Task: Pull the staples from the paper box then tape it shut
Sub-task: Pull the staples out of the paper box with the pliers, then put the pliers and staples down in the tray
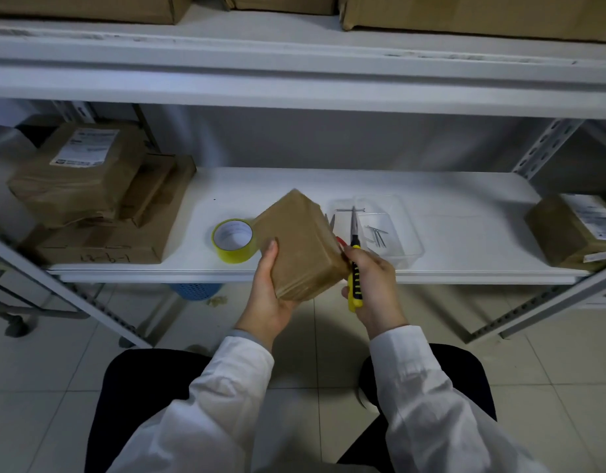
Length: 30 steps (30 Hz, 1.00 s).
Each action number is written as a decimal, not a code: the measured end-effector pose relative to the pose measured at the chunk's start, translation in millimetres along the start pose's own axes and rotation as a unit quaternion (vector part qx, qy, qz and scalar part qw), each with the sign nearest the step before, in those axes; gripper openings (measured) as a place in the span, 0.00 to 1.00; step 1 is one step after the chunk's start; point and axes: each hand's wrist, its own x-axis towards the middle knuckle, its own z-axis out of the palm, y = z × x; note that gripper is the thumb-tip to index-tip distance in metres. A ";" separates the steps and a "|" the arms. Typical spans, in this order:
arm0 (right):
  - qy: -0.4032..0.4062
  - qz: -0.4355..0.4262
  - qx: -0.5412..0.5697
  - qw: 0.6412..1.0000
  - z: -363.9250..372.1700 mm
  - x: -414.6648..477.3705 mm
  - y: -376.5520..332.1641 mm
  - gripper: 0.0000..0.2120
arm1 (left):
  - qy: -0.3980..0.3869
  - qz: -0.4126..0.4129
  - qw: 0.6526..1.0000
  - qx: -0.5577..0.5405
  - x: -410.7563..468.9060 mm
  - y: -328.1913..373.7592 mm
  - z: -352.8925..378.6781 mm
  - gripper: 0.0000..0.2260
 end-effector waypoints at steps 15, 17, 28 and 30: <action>0.158 -0.030 -0.178 0.971 -44.6 49.7 -2.3 0.15 | 0.012 -0.008 0.999 -0.042 6.0 -3.7 -5.9 0.22; 0.152 -0.035 -0.218 0.963 -46.0 52.2 -1.7 0.15 | 0.011 -0.012 0.999 -0.045 7.1 -2.9 -5.1 0.21; 0.134 -0.047 -0.227 0.963 -49.5 58.3 -5.4 0.18 | 0.005 -0.017 0.998 -0.053 9.4 -1.6 -7.1 0.20; 0.114 -0.034 -0.207 0.971 -47.5 55.5 -10.1 0.22 | 0.005 -0.020 0.998 -0.059 8.5 0.8 -8.1 0.22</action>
